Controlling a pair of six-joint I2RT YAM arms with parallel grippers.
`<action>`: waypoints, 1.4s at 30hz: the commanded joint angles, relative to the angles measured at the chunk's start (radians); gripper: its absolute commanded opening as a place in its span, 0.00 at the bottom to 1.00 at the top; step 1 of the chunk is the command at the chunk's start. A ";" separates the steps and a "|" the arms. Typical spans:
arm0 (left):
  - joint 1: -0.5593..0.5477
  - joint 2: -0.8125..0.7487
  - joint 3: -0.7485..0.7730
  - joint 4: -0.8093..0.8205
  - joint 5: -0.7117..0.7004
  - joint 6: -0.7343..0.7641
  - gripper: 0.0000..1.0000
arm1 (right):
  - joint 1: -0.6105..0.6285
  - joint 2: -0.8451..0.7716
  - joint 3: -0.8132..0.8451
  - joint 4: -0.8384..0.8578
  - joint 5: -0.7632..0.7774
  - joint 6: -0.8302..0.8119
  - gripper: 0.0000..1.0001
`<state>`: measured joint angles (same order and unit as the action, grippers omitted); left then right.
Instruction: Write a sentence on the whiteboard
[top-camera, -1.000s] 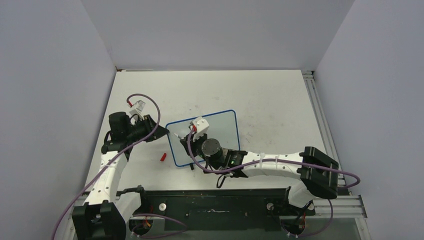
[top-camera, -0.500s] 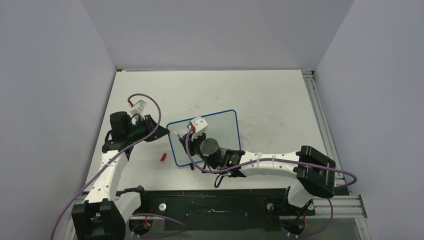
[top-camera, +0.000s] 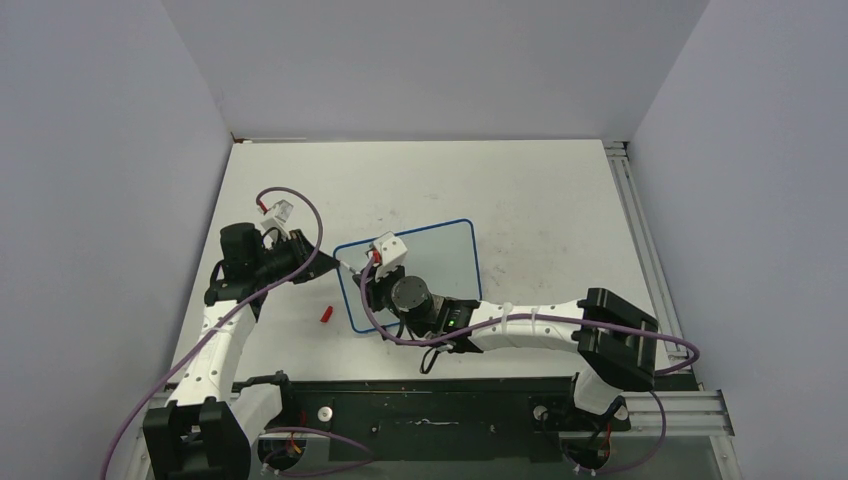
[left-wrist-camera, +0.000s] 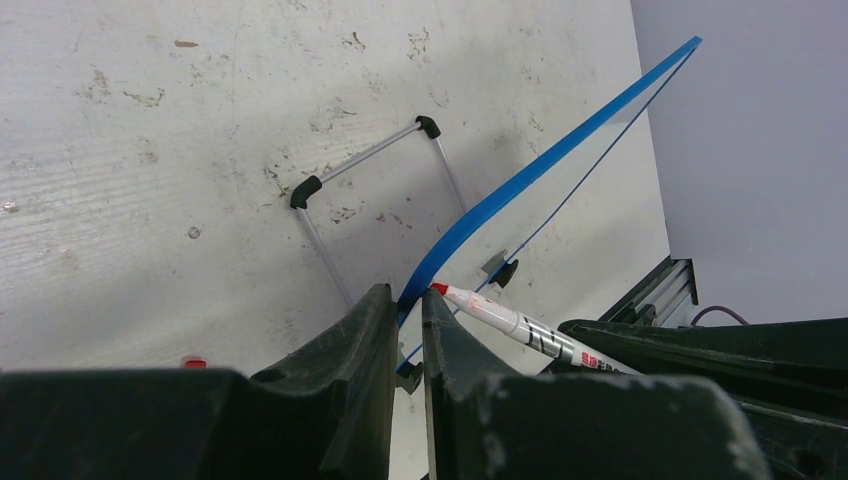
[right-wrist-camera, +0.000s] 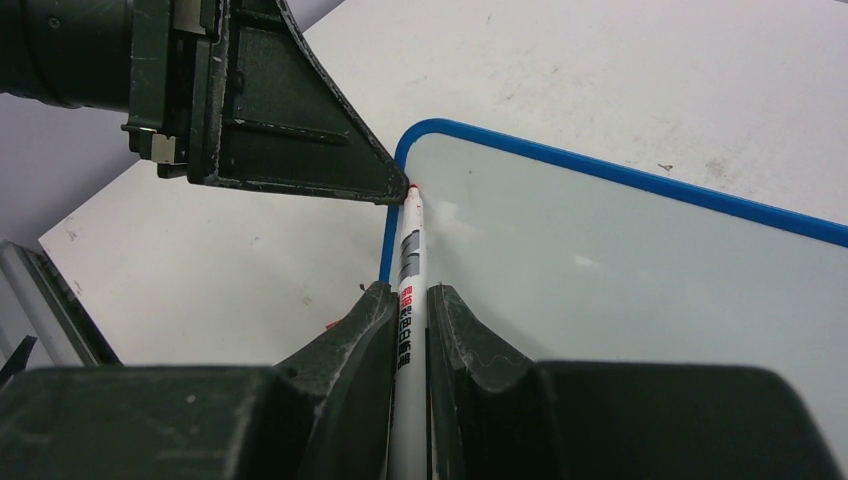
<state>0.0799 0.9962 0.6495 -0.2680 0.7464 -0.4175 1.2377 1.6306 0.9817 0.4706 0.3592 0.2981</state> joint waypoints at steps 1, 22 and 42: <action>-0.008 -0.002 0.023 0.039 0.023 0.002 0.12 | -0.001 -0.006 0.029 0.057 0.033 -0.006 0.05; -0.008 -0.002 0.025 0.036 0.019 0.005 0.09 | -0.009 -0.024 -0.036 0.038 0.074 0.021 0.05; -0.008 -0.001 0.025 0.037 0.021 0.005 0.09 | 0.019 -0.097 -0.089 0.053 0.076 0.003 0.05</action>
<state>0.0792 0.9974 0.6495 -0.2653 0.7315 -0.4133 1.2453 1.6009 0.9005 0.4927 0.4042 0.3233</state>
